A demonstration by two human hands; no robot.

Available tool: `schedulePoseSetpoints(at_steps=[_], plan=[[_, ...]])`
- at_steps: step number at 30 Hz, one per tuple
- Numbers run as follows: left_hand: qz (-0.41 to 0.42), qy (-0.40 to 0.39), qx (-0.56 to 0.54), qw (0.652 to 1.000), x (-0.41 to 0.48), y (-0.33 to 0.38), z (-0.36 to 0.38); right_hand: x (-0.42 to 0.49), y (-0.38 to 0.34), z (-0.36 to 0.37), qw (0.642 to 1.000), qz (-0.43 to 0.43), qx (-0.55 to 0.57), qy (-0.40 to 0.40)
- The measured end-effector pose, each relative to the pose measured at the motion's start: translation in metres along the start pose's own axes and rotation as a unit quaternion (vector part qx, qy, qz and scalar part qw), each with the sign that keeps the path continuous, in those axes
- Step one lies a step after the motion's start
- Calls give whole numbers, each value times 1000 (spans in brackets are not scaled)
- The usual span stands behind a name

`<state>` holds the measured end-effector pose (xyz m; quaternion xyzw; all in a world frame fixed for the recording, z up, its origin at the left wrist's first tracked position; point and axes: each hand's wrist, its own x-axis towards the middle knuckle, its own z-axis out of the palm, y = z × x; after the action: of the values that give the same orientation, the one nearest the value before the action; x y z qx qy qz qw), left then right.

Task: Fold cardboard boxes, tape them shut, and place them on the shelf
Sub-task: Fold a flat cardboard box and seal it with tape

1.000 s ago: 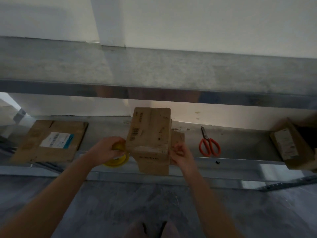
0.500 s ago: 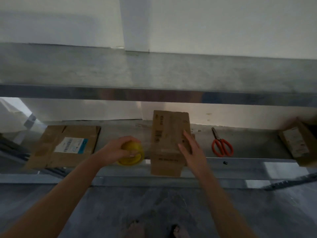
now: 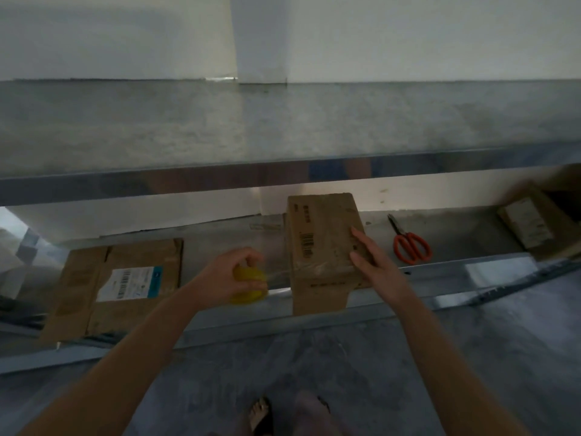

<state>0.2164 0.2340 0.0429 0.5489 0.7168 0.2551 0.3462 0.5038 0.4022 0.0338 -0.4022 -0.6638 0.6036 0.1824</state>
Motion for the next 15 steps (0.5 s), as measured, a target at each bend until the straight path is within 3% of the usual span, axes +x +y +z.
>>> schedulePoseSetpoints(at_steps=[6,10,13,15], plan=[[26,-8,16,1000,8,5,-16,1,-7,0,1000,-9,-29,1],[7,16,21,1000,11,11,-12,-8,7,-7,992,-42,-91,73],[-18,18,30,999,9,11,-7,-6,46,-38,935,-45,-309,169],[-44,21,38,998,9,9,-3,3,77,-67,891,-50,-415,175]])
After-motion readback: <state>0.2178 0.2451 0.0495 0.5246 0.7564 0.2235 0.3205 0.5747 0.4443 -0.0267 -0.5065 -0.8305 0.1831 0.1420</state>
